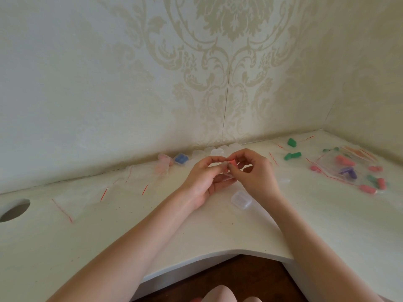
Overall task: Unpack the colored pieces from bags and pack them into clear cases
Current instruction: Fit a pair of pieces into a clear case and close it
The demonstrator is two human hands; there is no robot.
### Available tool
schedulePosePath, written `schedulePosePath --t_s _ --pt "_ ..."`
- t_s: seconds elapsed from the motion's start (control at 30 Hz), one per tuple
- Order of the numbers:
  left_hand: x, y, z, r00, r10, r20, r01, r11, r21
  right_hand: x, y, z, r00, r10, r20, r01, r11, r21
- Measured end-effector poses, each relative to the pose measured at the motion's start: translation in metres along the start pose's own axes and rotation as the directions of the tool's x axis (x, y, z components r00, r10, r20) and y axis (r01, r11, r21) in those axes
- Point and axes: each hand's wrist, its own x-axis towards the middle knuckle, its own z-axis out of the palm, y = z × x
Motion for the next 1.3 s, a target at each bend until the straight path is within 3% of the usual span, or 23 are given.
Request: schedulePosePath --t_s 0.1,0.27,0.37,0.53,0.7,0.97,1.17,1.3 --pt "0.001 0.001 -0.002 0.999 0.0 -0.036 0.0 1.0 0.004 0.0 -0.001 -0.002 1.0 0.018 0.004 -0.018 0.999 0.043" --pt "0.007 0.002 -0.007 0.993 0.031 -0.113 -0.035 0.999 -0.027 0.001 -0.007 -0.005 0.996 0.082 -0.027 -0.071 0.955 0.287" --pt "0.006 0.002 -0.005 0.995 0.048 -0.083 -0.047 0.999 0.021 0.0 -0.005 -0.002 0.996 0.09 -0.003 -0.087 0.966 0.242" --pt "0.002 -0.001 -0.001 0.999 0.039 -0.018 -0.038 0.998 0.054 0.002 0.003 -0.002 0.989 0.075 -0.128 -0.079 0.996 -0.028" --pt "0.002 -0.001 -0.001 0.999 0.042 -0.021 -0.041 0.999 0.033 0.001 0.003 0.001 0.99 0.06 -0.131 -0.076 0.99 -0.118" --pt "0.002 0.0 0.0 0.999 0.048 -0.024 -0.048 0.999 0.007 0.001 -0.004 0.0 0.987 0.135 -0.09 -0.113 0.97 0.215" --pt "0.003 0.003 -0.001 0.999 0.001 -0.045 -0.006 0.995 -0.099 0.002 0.001 0.001 0.99 0.137 -0.041 -0.127 0.974 0.188" --pt "0.001 0.001 -0.002 0.997 0.057 -0.042 -0.056 0.998 0.017 0.001 0.003 0.002 0.996 0.085 -0.028 -0.082 0.991 0.102"
